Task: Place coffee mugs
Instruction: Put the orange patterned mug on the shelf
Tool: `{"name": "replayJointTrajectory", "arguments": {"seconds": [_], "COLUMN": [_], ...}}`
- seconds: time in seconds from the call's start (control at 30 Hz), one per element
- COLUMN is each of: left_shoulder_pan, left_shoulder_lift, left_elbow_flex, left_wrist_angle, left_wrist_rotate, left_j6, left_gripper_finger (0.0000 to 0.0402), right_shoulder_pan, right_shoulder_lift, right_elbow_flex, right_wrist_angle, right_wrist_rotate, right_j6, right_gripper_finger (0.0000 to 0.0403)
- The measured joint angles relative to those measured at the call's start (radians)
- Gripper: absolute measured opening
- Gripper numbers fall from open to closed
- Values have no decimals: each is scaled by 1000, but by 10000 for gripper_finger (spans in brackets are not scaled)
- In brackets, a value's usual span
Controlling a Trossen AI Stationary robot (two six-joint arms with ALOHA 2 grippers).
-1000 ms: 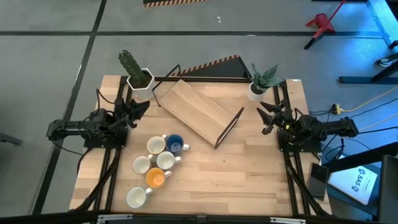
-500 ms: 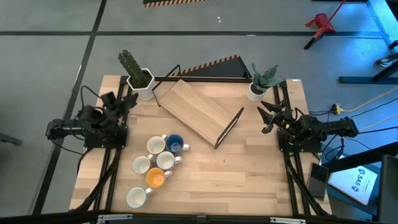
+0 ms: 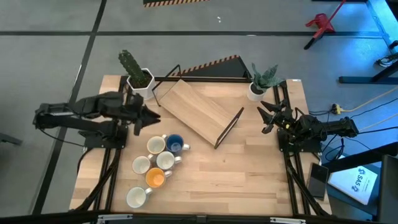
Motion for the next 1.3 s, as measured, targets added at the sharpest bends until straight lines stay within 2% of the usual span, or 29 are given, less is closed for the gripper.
{"name": "replayJointTrajectory", "arguments": {"seconds": [0.2, 0.27, 0.33, 0.73, 1.03, 1.17, 1.3], "left_shoulder_pan": [0, 0, -2, -5, -5, -11, -33], "left_shoulder_lift": [102, 141, 176, 328, 362, 374, 412], "left_elbow_flex": [27, 26, 26, 26, 26, 26, 26], "left_wrist_angle": [-342, -461, -513, -490, -476, -476, -479], "left_wrist_rotate": [67, 47, 16, -66, 104, 108, 50], "left_j6": [-18, -28, -8, 103, 136, 149, 167], "left_gripper_finger": [166, 173, 176, 177, 177, 177, 177], "right_shoulder_pan": [0, 0, 0, 0, 0, 0, 0], "right_shoulder_lift": [0, 0, 0, 0, 0, 0, 0], "right_elbow_flex": [0, 0, 0, 0, 0, 0, 0], "right_wrist_angle": [-1, -3, -3, -23, -68, -76, -76], "right_wrist_rotate": [0, 0, 0, 0, 0, -1, -1], "right_j6": [0, 0, 0, 0, 0, 0, 0], "right_gripper_finger": [150, 150, 150, 150, 150, 150, 150]}}
